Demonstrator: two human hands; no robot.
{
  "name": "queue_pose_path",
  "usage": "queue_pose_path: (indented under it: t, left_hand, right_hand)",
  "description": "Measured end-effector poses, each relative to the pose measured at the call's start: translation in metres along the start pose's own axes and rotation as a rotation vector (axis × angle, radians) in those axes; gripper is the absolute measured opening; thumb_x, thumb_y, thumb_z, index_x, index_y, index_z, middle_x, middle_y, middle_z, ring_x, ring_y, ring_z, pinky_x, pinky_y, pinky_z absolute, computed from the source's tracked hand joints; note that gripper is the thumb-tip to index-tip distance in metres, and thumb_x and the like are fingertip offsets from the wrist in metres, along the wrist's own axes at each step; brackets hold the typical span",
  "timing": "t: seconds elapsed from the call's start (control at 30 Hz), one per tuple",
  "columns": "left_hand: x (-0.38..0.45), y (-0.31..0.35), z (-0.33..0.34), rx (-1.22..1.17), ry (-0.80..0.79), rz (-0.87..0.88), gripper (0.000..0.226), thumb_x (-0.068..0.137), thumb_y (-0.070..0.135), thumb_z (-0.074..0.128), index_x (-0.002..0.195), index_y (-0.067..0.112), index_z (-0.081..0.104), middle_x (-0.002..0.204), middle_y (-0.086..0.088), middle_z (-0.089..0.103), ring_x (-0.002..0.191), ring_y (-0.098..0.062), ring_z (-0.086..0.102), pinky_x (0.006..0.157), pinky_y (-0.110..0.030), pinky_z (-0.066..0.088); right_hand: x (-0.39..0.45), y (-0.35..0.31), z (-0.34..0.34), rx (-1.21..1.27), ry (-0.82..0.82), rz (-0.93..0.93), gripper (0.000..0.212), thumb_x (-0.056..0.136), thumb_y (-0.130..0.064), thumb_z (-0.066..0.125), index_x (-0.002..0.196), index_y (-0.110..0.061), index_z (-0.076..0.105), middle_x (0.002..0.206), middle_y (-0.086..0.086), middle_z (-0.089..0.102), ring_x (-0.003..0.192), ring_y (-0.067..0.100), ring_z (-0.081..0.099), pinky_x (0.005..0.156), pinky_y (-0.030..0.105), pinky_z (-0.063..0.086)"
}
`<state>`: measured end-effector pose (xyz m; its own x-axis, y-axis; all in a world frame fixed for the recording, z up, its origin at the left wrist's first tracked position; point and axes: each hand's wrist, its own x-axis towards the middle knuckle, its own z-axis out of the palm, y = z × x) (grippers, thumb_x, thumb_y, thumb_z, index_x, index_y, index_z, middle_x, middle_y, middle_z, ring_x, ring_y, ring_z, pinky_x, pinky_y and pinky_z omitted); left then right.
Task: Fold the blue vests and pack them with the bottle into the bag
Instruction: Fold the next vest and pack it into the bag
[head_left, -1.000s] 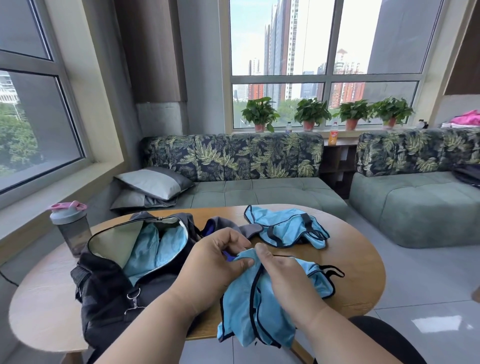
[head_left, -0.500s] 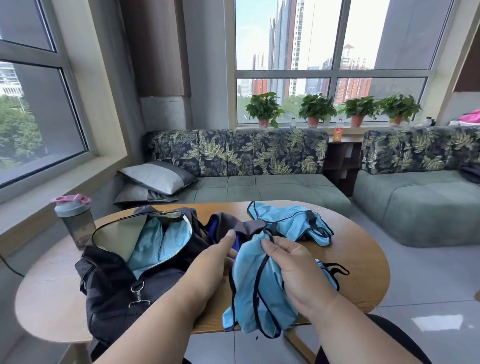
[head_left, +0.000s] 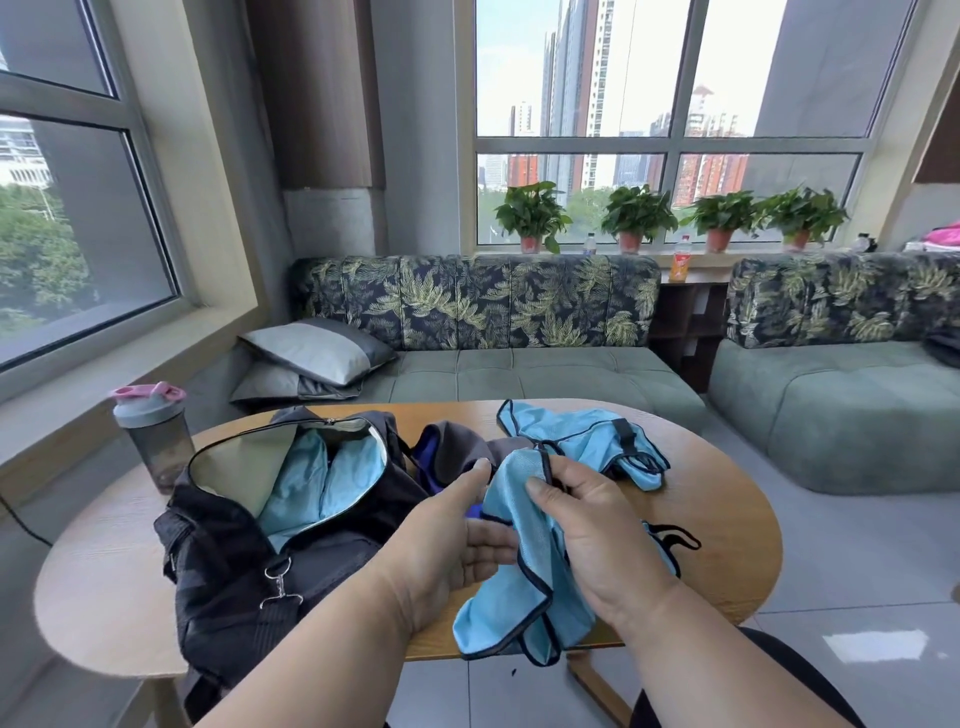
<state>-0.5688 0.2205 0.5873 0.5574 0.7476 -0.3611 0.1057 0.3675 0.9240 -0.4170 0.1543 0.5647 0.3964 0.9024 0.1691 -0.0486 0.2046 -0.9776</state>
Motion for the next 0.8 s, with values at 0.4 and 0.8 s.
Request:
queue_pose_path:
  t: [0.4,0.8]
  left_hand:
    - [0.0,-0.002,0.001,-0.171,-0.028,-0.013,0.07,0.085,0.066,0.07,0.121,0.005,0.073,0.105,-0.018,0.073,0.098,-0.03,0.066,0.102,-0.043,0.053]
    - [-0.005,-0.001,0.004,-0.204,-0.205,0.023,0.055,0.101,0.056,0.053,0.13,0.014,0.074,0.127,-0.01,0.075,0.116,-0.023,0.072,0.109,-0.039,0.049]
  right_hand:
    - [-0.003,0.001,-0.002,-0.014,-0.098,0.036,0.041,0.105,-0.006,0.054,0.13,-0.033,0.072,0.128,0.002,0.075,0.124,0.025,0.068,0.113,0.056,0.047]
    - [-0.005,-0.002,-0.001,0.077,-0.092,0.045,0.038,0.106,-0.003,0.054,0.127,-0.027,0.074,0.129,0.005,0.074,0.124,0.028,0.068,0.113,0.055,0.048]
